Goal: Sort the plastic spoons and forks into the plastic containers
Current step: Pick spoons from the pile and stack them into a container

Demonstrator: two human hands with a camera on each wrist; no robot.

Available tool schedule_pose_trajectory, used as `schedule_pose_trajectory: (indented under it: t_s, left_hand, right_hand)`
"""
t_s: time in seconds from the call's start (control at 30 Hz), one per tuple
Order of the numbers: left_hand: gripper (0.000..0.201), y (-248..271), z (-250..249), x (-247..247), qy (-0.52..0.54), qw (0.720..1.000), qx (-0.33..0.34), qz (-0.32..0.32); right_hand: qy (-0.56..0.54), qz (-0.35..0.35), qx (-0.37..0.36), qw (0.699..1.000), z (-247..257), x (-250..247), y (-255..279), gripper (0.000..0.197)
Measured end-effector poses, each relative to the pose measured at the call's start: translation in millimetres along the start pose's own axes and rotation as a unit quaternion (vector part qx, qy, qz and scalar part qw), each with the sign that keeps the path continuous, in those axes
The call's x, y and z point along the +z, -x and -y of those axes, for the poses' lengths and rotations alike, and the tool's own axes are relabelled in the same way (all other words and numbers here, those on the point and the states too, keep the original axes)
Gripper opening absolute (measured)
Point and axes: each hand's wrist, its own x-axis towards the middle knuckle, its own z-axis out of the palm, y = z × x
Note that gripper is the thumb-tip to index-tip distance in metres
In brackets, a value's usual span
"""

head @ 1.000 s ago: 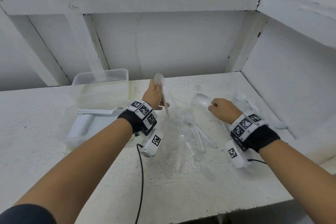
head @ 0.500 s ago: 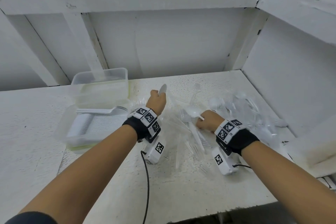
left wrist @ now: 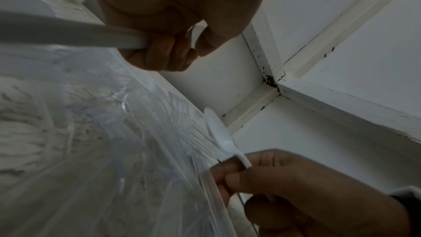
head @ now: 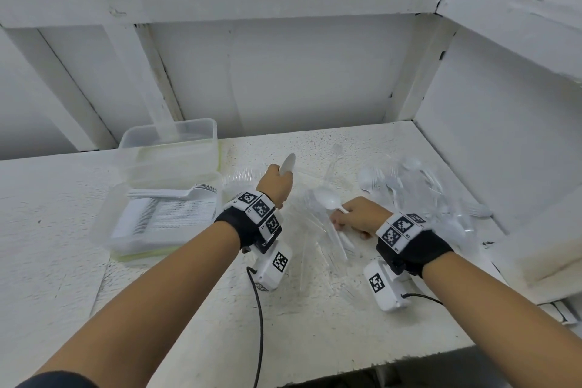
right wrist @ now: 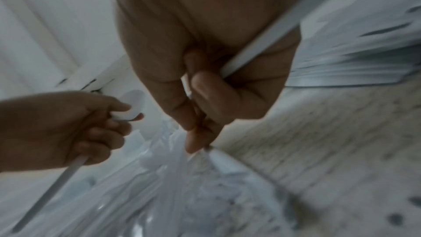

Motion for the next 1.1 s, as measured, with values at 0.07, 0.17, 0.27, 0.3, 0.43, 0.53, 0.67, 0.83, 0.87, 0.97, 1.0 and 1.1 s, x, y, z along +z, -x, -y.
schedule_pose_trajectory:
  t_s: [0.07,0.17,0.27,0.3,0.43,0.53,0.67,0.83,0.87,0.97,1.0,1.1]
  left_hand:
    - [0.026,0.1,0.7,-1.5,-0.006,1.000,-0.001,0.000]
    - [0.015,0.8,3.1,-7.9,-0.002,1.000,-0.003,-0.002]
    - [0.019,3.3,7.3,-16.0,0.003,1.000,-0.001,-0.004]
    - [0.022,4.3,8.6,-18.4,0.002,1.000,0.000,-0.003]
    - [0.027,6.2,13.4,-25.6,-0.014,1.000,-0.001,-0.004]
    - [0.030,6.4,15.3,-27.4,-0.021,1.000,-0.003,-0.004]
    - [0.030,6.1,13.7,-25.3,-0.035,0.999,-0.001,0.006]
    - [0.027,6.3,11.1,-22.6,-0.045,0.999,0.010,0.016]
    - [0.024,6.4,11.0,-22.3,-0.048,0.999,0.011,0.018]
    - [0.014,4.1,11.0,-21.9,-0.057,0.998,0.012,0.019]
    - [0.015,2.8,10.9,-21.2,-0.063,0.998,0.012,0.020]
    - [0.023,-0.1,9.3,-13.4,-0.110,0.993,0.024,0.032]
  right_hand:
    - [-0.032,-0.007,-0.021,0.999,7.9,6.9,1.4,0.017]
    - [-0.093,0.018,-0.061,0.994,23.3,17.7,5.4,0.019]
    - [-0.083,0.017,-0.078,0.993,27.8,22.6,1.1,0.023]
    - [-0.043,-0.021,-0.084,0.995,27.4,21.5,-0.9,0.020]
    - [0.155,-0.163,-0.067,0.972,14.4,10.1,-3.9,0.020]
    - [0.189,-0.140,-0.045,0.971,6.7,8.6,-7.3,0.024]
    - [0.162,-0.125,-0.039,0.978,5.5,16.8,-18.0,0.032]
    - [0.125,-0.115,-0.045,0.984,6.8,23.7,-20.3,0.028]
    - [0.126,-0.123,-0.041,0.984,6.4,22.7,-21.2,0.025]
    - [0.097,-0.154,-0.044,0.982,4.4,12.2,-19.5,0.026]
    - [0.086,-0.167,-0.051,0.981,3.8,7.1,-17.4,0.027]
    - [0.044,-0.220,-0.085,0.971,4.3,-6.6,-7.5,0.024]
